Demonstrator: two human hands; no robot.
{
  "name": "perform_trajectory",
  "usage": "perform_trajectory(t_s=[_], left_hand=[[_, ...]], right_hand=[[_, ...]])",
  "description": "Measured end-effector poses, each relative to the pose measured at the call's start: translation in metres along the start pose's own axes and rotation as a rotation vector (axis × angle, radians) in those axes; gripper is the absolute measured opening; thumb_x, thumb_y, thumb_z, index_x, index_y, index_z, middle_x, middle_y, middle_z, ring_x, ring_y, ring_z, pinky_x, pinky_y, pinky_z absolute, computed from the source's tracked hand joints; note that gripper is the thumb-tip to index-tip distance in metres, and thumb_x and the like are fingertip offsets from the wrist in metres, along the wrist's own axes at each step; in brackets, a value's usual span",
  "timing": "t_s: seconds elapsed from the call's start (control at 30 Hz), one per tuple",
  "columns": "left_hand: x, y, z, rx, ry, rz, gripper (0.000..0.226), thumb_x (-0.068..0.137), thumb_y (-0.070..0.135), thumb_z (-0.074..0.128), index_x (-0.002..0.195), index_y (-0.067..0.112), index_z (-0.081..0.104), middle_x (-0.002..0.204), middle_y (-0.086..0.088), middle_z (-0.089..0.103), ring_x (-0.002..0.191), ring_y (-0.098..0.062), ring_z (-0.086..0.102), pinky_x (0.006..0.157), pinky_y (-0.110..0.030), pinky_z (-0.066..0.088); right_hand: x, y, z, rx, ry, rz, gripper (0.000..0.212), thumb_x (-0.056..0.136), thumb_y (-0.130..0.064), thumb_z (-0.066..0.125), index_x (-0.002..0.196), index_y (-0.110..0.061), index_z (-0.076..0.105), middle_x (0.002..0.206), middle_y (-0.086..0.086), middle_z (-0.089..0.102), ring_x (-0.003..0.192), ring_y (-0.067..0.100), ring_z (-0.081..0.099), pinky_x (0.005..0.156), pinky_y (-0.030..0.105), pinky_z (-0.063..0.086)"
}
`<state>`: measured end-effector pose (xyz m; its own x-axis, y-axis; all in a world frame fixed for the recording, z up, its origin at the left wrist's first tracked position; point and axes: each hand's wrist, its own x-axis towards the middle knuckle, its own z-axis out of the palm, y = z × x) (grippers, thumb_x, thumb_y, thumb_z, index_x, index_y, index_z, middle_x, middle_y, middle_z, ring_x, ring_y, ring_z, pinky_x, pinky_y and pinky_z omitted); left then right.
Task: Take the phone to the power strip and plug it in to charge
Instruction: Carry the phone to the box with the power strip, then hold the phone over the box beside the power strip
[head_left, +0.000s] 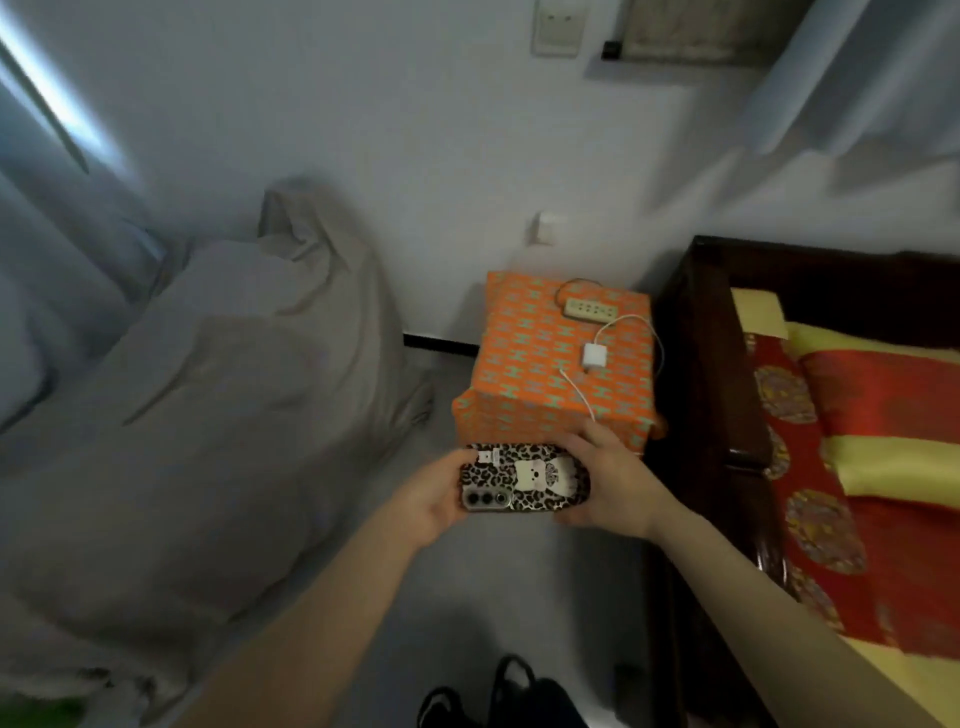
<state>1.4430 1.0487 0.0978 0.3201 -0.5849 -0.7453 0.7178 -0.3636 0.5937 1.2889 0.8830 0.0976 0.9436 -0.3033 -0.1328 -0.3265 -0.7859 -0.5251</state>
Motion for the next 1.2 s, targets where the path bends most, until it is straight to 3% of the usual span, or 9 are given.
perform_trajectory(t_s=[0.13, 0.37, 0.5, 0.63, 0.7, 0.87, 1.0, 1.13, 1.2], left_hand=[[0.068, 0.046, 0.037, 0.144, -0.070, -0.011, 0.027, 0.094, 0.011, 0.047, 0.119, 0.006, 0.057, 0.111, -0.017, 0.064, 0.091, -0.028, 0.062, 0.091, -0.044, 0.047], [0.179, 0.129, 0.093, 0.195, -0.110, -0.061, 0.032, 0.093, 0.012, 0.048, 0.124, 0.009, 0.054, 0.093, -0.009, 0.065, 0.079, -0.021, 0.061, 0.067, -0.032, 0.050], [0.224, 0.173, 0.105, 0.187, -0.089, -0.058, 0.033, 0.094, 0.011, 0.046, 0.126, 0.009, 0.052, 0.103, -0.013, 0.064, 0.084, -0.025, 0.060, 0.084, -0.042, 0.048], [0.264, 0.204, 0.101, 0.200, -0.064, -0.106, 0.039, 0.094, 0.013, 0.048, 0.131, 0.004, 0.050, 0.128, -0.021, 0.059, 0.110, -0.033, 0.058, 0.102, -0.053, 0.043], [0.287, 0.217, 0.100, 0.223, -0.067, -0.128, 0.039, 0.094, 0.015, 0.049, 0.131, 0.004, 0.051, 0.128, -0.020, 0.059, 0.113, -0.034, 0.057, 0.100, -0.050, 0.045], [0.343, 0.241, 0.095, 0.224, -0.121, -0.177, 0.033, 0.091, 0.018, 0.054, 0.121, 0.005, 0.056, 0.102, -0.009, 0.069, 0.091, -0.025, 0.065, 0.080, -0.036, 0.053], [0.389, 0.245, 0.086, 0.169, -0.157, -0.212, 0.039, 0.087, 0.019, 0.059, 0.124, 0.005, 0.058, 0.111, -0.011, 0.069, 0.100, -0.026, 0.065, 0.089, -0.039, 0.051], [0.436, 0.238, 0.081, 0.079, -0.142, -0.228, 0.046, 0.085, 0.019, 0.062, 0.127, 0.002, 0.055, 0.134, -0.018, 0.057, 0.124, -0.034, 0.053, 0.109, -0.047, 0.037], [0.458, 0.229, 0.077, -0.046, -0.169, -0.197, 0.048, 0.083, 0.017, 0.063, 0.128, 0.004, 0.054, 0.131, -0.015, 0.059, 0.123, -0.032, 0.053, 0.111, -0.045, 0.035]], right_hand=[[0.023, 0.050, -0.023, 0.026, 0.075, 0.107, 0.095, 0.055, -0.038, 0.087, 0.138, -0.022, 0.043, 0.125, 0.004, 0.046, 0.118, 0.024, 0.045, 0.099, 0.043, 0.044], [0.105, 0.125, -0.071, 0.082, 0.146, 0.229, 0.099, 0.053, -0.065, 0.069, 0.136, -0.016, 0.046, 0.125, 0.005, 0.048, 0.114, 0.024, 0.050, 0.097, 0.041, 0.047], [0.156, 0.154, -0.091, 0.060, 0.114, 0.263, 0.092, 0.058, -0.038, 0.086, 0.137, -0.017, 0.044, 0.127, 0.008, 0.047, 0.115, 0.029, 0.049, 0.095, 0.046, 0.048], [0.204, 0.175, -0.097, 0.058, 0.091, 0.279, 0.096, 0.055, -0.035, 0.089, 0.137, -0.018, 0.043, 0.127, 0.006, 0.046, 0.118, 0.027, 0.047, 0.096, 0.047, 0.048], [0.224, 0.186, -0.097, 0.047, 0.088, 0.304, 0.097, 0.055, -0.037, 0.089, 0.138, -0.019, 0.042, 0.128, 0.006, 0.045, 0.118, 0.028, 0.047, 0.093, 0.050, 0.049], [0.266, 0.210, -0.087, 0.090, 0.105, 0.378, 0.096, 0.055, -0.033, 0.090, 0.137, -0.018, 0.043, 0.128, 0.006, 0.044, 0.118, 0.028, 0.045, 0.096, 0.048, 0.047], [0.294, 0.230, -0.072, 0.113, 0.149, 0.395, 0.092, 0.056, -0.032, 0.090, 0.135, -0.017, 0.045, 0.124, 0.006, 0.045, 0.112, 0.025, 0.047, 0.092, 0.045, 0.049], [0.323, 0.261, -0.056, 0.133, 0.148, 0.422, 0.092, 0.057, -0.033, 0.089, 0.136, -0.016, 0.045, 0.123, 0.004, 0.046, 0.112, 0.021, 0.046, 0.091, 0.042, 0.049], [0.340, 0.280, -0.048, 0.150, 0.159, 0.417, 0.090, 0.057, -0.030, 0.089, 0.135, -0.017, 0.046, 0.122, 0.005, 0.046, 0.111, 0.018, 0.044, 0.090, 0.042, 0.049]])
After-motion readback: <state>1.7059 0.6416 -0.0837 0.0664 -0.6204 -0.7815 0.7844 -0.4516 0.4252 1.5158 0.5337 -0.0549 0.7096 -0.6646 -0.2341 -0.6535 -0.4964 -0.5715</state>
